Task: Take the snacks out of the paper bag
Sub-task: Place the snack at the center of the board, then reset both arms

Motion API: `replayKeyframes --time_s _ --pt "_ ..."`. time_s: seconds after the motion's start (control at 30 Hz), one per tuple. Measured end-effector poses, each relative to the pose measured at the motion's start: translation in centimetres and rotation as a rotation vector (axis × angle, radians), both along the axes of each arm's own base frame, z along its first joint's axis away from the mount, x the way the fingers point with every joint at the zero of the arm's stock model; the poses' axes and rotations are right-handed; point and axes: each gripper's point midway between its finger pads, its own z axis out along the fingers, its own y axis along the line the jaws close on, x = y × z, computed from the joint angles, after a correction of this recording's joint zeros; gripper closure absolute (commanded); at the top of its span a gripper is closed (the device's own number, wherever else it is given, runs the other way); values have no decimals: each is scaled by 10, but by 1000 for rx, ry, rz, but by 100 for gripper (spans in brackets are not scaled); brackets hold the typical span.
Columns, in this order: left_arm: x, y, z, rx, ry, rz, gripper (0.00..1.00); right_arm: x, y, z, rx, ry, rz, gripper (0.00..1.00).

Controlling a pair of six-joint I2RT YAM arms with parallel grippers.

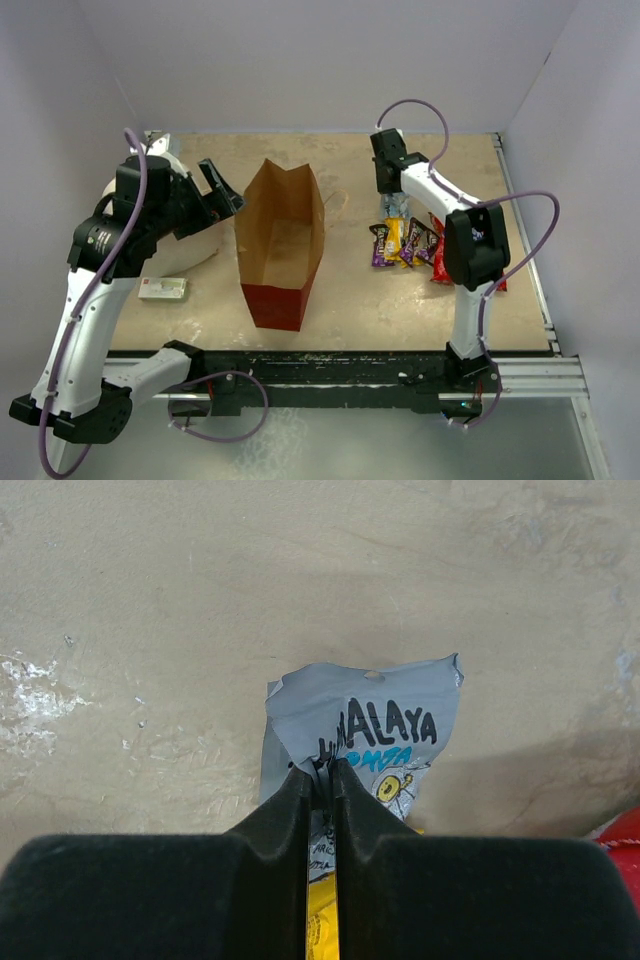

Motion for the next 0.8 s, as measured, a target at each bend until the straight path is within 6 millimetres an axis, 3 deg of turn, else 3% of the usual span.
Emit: replayKeyframes --time_s 0.07,0.17,0.37,0.5,0.6,0.8 --pt "-1 4 5 13 -11 9 1 2 1 -10 -6 18 -1 98" --pt "-3 9 9 31 -18 26 1 -1 0 -25 -17 59 -3 87" --pt "-10 21 13 95 -25 33 1 -6 2 -25 -2 71 -2 34" --pt "-13 28 35 154 -85 10 1 -17 -1 -16 -3 97 -1 15" --pt "-12 30 55 188 -151 -18 1 -29 -1 18 28 76 11 0" --pt "-12 20 61 199 -196 -103 1 -69 9 131 204 -92 89 1"
